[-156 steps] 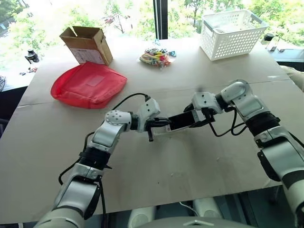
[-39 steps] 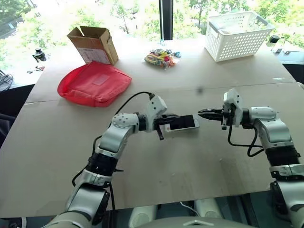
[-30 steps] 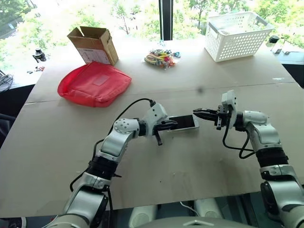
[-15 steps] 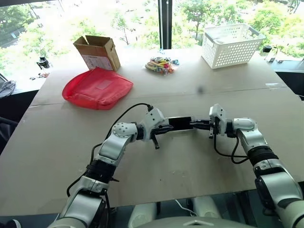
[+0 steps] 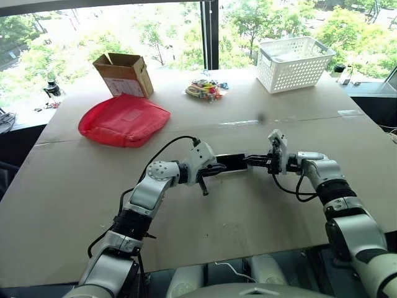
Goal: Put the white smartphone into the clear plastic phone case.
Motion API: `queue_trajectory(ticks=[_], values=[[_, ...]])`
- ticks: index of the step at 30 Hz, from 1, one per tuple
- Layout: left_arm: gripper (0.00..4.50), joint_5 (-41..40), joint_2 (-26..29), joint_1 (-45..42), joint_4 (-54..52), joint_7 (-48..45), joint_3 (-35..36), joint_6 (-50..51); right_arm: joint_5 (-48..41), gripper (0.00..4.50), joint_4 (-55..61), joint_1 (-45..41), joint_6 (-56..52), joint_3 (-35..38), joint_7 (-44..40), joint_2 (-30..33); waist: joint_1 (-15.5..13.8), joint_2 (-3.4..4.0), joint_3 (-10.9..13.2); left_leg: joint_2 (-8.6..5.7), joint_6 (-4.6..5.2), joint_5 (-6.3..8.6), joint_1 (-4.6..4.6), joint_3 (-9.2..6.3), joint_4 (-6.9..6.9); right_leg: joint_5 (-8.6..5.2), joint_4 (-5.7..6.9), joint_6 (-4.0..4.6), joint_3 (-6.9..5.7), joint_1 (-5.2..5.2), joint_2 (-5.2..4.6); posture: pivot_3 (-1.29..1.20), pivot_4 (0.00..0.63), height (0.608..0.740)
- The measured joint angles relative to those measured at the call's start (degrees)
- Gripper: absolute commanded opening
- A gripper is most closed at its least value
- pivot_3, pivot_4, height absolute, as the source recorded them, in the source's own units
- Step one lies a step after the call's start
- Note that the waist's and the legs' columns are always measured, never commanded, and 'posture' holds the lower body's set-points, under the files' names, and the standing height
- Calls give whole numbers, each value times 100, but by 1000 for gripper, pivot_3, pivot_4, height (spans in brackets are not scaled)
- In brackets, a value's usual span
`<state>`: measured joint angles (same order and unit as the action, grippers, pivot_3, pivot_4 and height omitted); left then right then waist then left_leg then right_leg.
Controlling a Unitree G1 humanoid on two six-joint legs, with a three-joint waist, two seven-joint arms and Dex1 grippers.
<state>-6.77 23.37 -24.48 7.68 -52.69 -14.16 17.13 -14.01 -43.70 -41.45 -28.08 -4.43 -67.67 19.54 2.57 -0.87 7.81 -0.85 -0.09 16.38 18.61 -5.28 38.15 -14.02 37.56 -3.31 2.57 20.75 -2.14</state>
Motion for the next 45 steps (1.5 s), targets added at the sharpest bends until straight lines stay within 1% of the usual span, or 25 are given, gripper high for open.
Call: queue_trajectory(ticks=[6,14,19,22,23,25,28,30,31,37,41,44,45], values=[[0,0,2,11,0,16,0,0,6,60,35,-21,-16,-2,208,-67,25,-1,-2,3,-2,1,-3,12,0,-1,-2,-1,9,2,1,0,150,740],[0,0,1,50,0,43,-1,0,-11,60,-16,-147,-104,118,894,-294,106,1,-1,6,-6,4,0,12,0,-2,-3,-1,20,1,-1,0,150,740],[0,0,2,98,0,44,-1,0,-5,60,-14,-161,-136,84,910,-288,115,5,2,6,-25,15,1,10,-1,-3,-10,-1,20,2,-3,0,150,740],[0,0,1,103,0,46,-1,-1,15,60,62,-157,-134,-73,898,-216,116,12,2,6,-28,16,1,5,-1,-3,-13,-2,15,2,-5,0,150,740],[0,-1,-1,104,0,49,-1,-2,88,60,219,-143,-134,-244,813,-106,113,14,2,6,-29,17,2,0,-1,-3,-17,-2,10,3,-6,0,150,740],[0,-1,5,117,2,53,4,-3,106,60,360,-98,-137,-347,706,2,96,14,2,5,-29,16,8,-11,-16,-3,-41,-2,0,4,-5,0,150,740],[0,-1,14,116,43,58,12,-4,108,60,581,-16,-164,-428,513,107,82,2,-6,2,-3,2,11,-11,-74,-2,-83,-5,-5,13,-4,0,150,740],[0,-11,11,111,43,55,14,-25,108,60,696,-5,-165,-501,397,172,77,-12,-15,2,-3,1,22,-11,-93,9,-91,-25,-5,30,-3,0,150,740],[0,-14,7,102,42,54,17,-52,108,60,781,2,-165,-562,301,238,70,-7,-14,2,-3,1,29,-9,-106,10,-93,-27,-4,41,-4,0,150,740],[0,-20,-3,62,40,54,24,-129,108,60,1178,175,-239,-653,-73,494,-19,5,-10,3,-3,1,48,-11,-154,4,-100,-16,-5,72,-5,0,150,740],[0,-23,-17,18,55,57,30,-136,39,60,1592,382,-337,-665,-347,678,-35,26,7,1,-3,0,113,-30,-145,7,-125,-17,-25,109,-5,0,150,740],[0,-29,-23,8,42,52,47,-188,-157,60,1944,566,-457,-607,-599,783,-43,44,27,-2,-3,0,138,-34,-147,21,-134,6,-29,130,-10,0,150,740],[0,-36,-26,5,28,52,70,-228,-252,60,2122,659,-532,-607,-768,882,-47,54,34,-5,-4,0,166,-34,-148,21,-135,7,-29,158,-12,0,150,740]])
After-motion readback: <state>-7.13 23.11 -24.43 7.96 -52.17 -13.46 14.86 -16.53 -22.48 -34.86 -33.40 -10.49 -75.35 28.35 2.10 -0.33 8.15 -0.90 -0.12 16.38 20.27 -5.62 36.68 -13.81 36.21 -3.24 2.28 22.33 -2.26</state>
